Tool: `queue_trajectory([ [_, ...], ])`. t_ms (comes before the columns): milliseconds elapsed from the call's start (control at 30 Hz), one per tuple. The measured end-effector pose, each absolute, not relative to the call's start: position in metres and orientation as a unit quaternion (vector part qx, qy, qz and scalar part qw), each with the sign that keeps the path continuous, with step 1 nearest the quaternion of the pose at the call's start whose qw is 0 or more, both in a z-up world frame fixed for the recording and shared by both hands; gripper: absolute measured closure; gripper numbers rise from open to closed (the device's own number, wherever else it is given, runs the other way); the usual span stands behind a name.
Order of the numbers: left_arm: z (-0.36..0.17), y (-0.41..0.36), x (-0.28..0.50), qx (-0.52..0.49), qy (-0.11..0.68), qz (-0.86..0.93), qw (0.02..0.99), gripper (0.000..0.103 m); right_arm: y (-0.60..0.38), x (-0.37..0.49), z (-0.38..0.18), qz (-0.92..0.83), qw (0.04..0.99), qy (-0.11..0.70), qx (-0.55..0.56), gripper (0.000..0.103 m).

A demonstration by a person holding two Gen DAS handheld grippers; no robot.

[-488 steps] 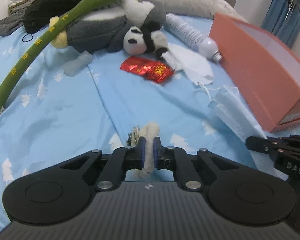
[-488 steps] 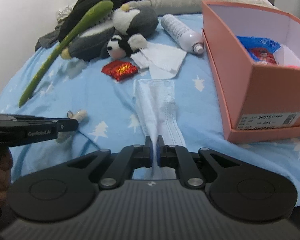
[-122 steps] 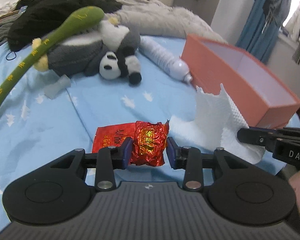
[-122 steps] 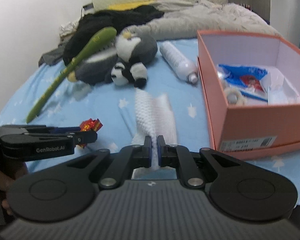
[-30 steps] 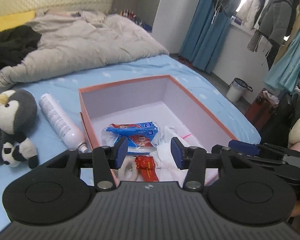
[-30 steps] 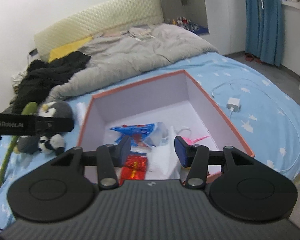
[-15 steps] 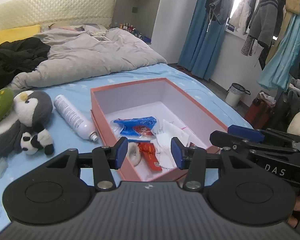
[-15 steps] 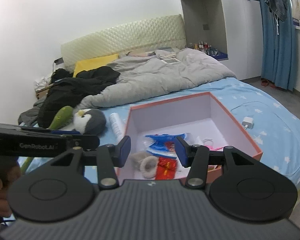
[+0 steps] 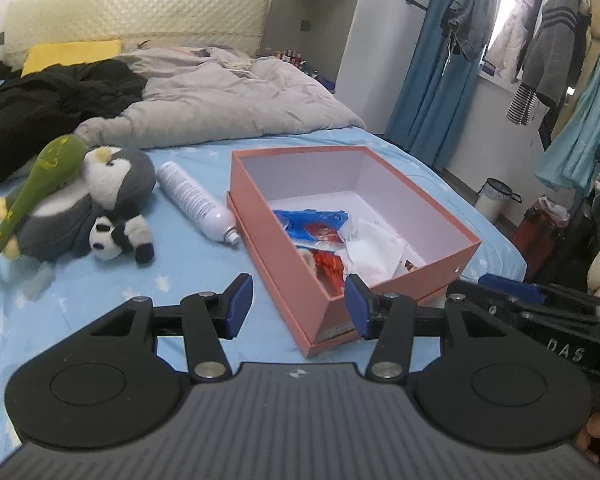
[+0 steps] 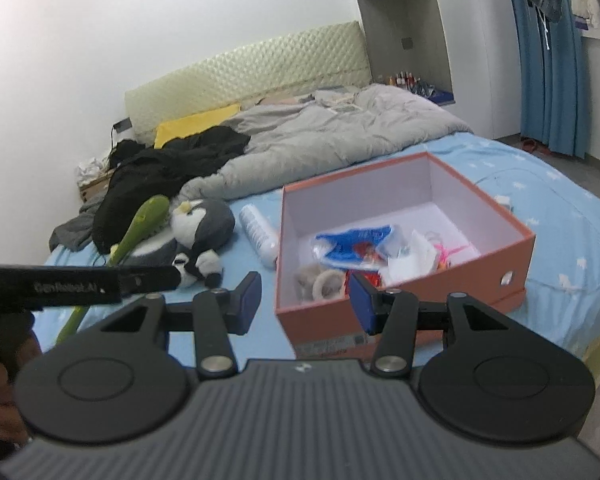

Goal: Organize soft objects
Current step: 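Move both open grippers back from the box toward the panda plush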

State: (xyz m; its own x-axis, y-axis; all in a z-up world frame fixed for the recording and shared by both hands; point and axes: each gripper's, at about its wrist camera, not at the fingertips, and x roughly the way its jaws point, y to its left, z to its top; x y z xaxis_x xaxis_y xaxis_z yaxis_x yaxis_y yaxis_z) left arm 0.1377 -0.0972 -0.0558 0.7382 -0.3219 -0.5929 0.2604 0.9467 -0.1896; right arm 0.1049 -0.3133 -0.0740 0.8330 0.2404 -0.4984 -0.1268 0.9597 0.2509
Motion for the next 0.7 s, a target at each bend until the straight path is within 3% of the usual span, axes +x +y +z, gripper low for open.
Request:
queue_trajectory([
  [700,-0.07,-0.021,0.112,-0.081,0.318,-0.102,0.939,0.042,-0.262,0.102,-0.087,0.127,0.94,0.308,0.076,0.052],
])
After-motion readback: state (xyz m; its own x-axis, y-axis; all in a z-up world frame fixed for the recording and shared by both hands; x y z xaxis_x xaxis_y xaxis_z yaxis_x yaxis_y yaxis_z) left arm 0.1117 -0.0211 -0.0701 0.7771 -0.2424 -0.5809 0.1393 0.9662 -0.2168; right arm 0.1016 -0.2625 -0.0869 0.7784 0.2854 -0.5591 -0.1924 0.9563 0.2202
